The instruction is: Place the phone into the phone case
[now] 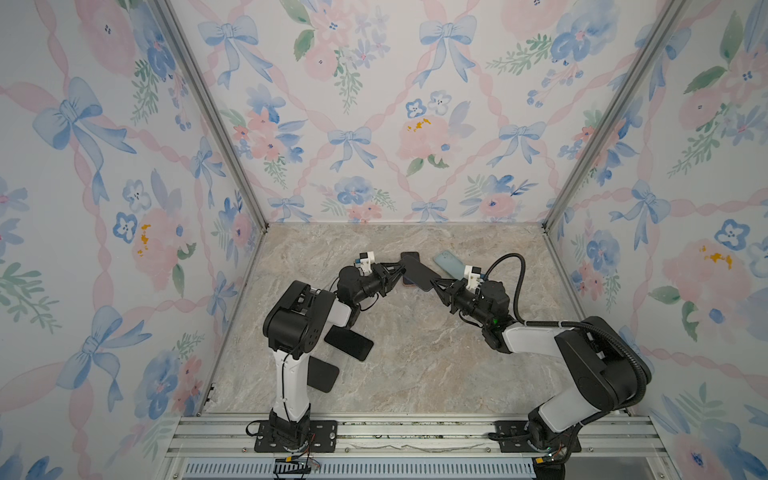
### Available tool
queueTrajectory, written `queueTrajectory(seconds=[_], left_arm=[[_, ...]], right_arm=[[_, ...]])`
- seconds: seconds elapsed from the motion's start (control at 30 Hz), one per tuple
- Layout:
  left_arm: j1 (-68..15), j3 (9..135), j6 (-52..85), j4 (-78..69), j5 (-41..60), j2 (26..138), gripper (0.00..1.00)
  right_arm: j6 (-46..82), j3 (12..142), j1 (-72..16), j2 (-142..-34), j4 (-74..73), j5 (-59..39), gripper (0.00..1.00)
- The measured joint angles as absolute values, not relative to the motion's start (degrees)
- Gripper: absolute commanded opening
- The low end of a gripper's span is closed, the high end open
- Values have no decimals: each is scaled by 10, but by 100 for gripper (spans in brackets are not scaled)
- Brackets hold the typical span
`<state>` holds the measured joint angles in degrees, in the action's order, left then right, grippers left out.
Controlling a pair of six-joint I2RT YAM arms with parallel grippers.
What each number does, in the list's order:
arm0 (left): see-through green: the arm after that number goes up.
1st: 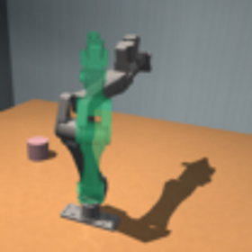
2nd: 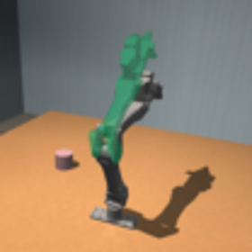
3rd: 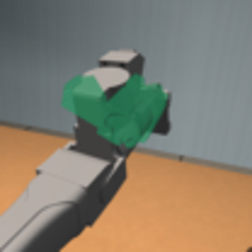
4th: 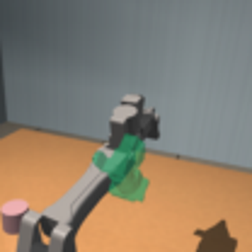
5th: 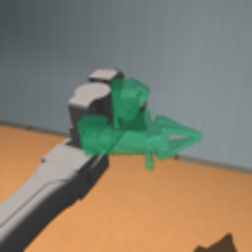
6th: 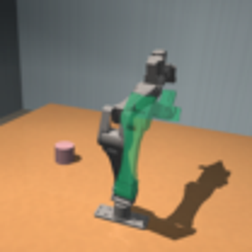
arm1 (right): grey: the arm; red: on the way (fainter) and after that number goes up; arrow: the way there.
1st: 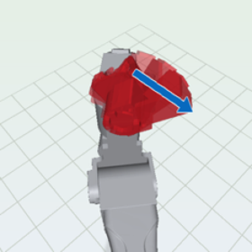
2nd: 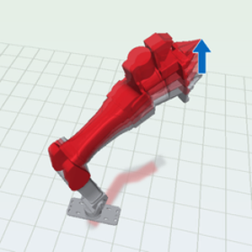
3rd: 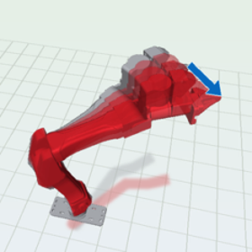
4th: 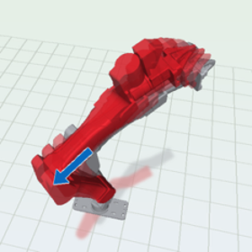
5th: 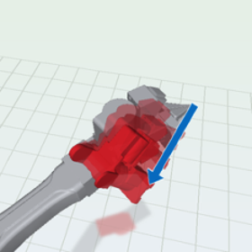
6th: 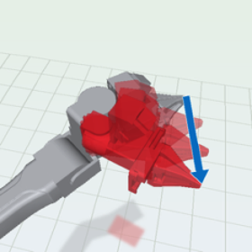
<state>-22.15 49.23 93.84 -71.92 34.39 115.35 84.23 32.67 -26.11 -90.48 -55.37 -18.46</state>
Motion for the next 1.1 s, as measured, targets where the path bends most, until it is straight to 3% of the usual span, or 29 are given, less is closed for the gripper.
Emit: queueTrajectory(seconds=[0.23, 0.53, 0.77, 1.1], left_arm=[[-227, 538, 861, -611, 345, 1148, 34], [-275, 711, 703, -308, 324, 1155, 38], [-343, 964, 555, -27, 253, 1253, 43], [-385, 1101, 471, 140, 157, 1367, 49]], right_arm=[[806, 316, -202, -813, -459, -194, 5], [738, 317, -93, -700, -311, -203, 2], [703, 317, -12, -622, -220, -213, 2], [677, 304, 43, -537, -137, -239, 2]])
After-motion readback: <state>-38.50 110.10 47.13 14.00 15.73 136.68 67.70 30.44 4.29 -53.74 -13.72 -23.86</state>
